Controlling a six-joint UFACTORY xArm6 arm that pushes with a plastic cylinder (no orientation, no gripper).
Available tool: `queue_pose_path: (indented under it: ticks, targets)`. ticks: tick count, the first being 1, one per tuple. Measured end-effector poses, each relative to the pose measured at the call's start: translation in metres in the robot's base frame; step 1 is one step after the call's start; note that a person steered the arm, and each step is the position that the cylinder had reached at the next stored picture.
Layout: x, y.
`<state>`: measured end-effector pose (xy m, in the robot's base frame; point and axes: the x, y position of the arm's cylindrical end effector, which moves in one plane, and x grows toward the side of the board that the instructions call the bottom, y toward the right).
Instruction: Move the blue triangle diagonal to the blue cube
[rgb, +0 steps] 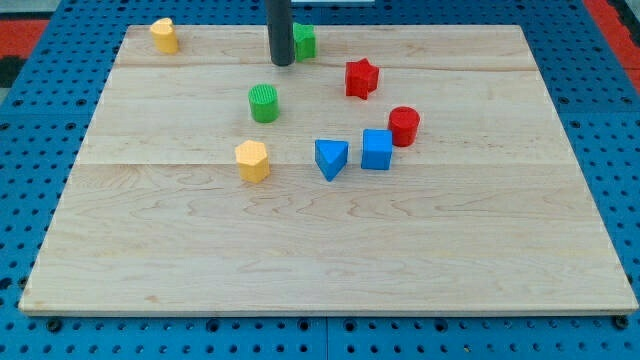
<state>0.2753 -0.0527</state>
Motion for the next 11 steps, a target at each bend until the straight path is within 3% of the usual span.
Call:
queue_pose_path:
  ticks: [2, 4, 6, 8, 9, 11]
  targets:
    - [0.041, 0.025]
    - [0.126, 0.041]
    - [0.190, 0.115]
    - [0.238, 0.027]
    - [0.269, 0.047]
    - [0.211, 0.149]
